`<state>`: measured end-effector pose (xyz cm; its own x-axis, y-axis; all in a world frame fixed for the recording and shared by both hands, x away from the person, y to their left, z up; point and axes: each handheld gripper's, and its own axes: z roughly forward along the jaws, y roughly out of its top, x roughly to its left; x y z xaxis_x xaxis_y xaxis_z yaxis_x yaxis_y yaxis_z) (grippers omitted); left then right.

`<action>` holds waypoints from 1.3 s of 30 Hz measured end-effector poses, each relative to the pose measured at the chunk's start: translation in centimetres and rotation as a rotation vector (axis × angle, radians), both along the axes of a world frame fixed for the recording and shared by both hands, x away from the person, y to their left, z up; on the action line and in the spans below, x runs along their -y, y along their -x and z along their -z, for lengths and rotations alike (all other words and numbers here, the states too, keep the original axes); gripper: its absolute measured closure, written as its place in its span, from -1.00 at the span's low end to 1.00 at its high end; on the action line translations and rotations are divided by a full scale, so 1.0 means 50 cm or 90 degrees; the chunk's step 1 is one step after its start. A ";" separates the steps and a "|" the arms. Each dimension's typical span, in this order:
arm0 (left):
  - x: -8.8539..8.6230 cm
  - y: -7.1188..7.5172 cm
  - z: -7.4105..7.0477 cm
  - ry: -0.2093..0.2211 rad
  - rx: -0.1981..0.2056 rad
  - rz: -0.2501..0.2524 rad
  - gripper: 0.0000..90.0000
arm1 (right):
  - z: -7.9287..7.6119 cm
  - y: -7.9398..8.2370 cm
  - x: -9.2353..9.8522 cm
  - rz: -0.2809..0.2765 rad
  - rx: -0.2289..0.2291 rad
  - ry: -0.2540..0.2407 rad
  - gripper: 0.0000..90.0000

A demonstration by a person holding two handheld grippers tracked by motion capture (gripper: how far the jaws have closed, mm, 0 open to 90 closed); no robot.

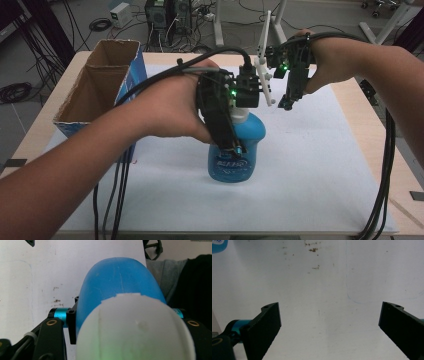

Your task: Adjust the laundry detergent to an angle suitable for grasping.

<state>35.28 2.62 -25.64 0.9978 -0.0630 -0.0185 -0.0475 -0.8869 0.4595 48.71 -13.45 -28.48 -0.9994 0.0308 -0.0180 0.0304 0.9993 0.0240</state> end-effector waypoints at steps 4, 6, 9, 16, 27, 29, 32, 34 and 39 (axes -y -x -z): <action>-0.026 -0.006 -0.001 -0.004 -0.001 0.016 -0.14 | 0.000 0.008 -0.012 -0.006 -0.002 -0.002 -0.93; -0.036 -0.007 0.001 -0.008 0.002 0.026 -0.14 | 0.002 0.012 -0.019 -0.012 -0.005 -0.002 -0.93; -0.048 -0.009 0.003 -0.013 0.005 0.039 -0.14 | 0.005 0.017 -0.029 -0.020 -0.005 0.002 -0.93; -0.070 -0.013 0.007 -0.001 -0.004 0.077 -0.14 | 0.011 0.024 -0.040 -0.024 -0.010 0.006 -0.93; -0.077 -0.014 0.021 -0.004 0.031 0.148 -0.14 | 0.018 0.030 -0.034 -0.025 -0.011 0.005 -0.93; -0.074 -0.015 0.024 -0.006 0.032 0.152 -0.14 | 0.018 0.030 -0.033 -0.024 -0.012 0.006 -0.93; -0.071 -0.015 0.029 -0.006 0.037 0.172 -0.14 | 0.019 0.031 -0.033 -0.024 -0.011 0.006 -0.93; -0.069 -0.017 0.032 -0.005 0.035 0.184 -0.14 | 0.019 0.032 -0.033 -0.024 -0.011 0.007 -0.93; -0.060 -0.020 0.043 -0.008 0.036 0.207 -0.14 | 0.019 0.034 -0.033 -0.029 -0.008 0.002 -0.93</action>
<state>36.26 5.62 -27.77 0.9251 -0.3782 0.0339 -0.3541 -0.8270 0.4367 47.03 -11.79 -29.44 -0.9999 -0.0145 -0.0058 -0.0146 0.9997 0.0202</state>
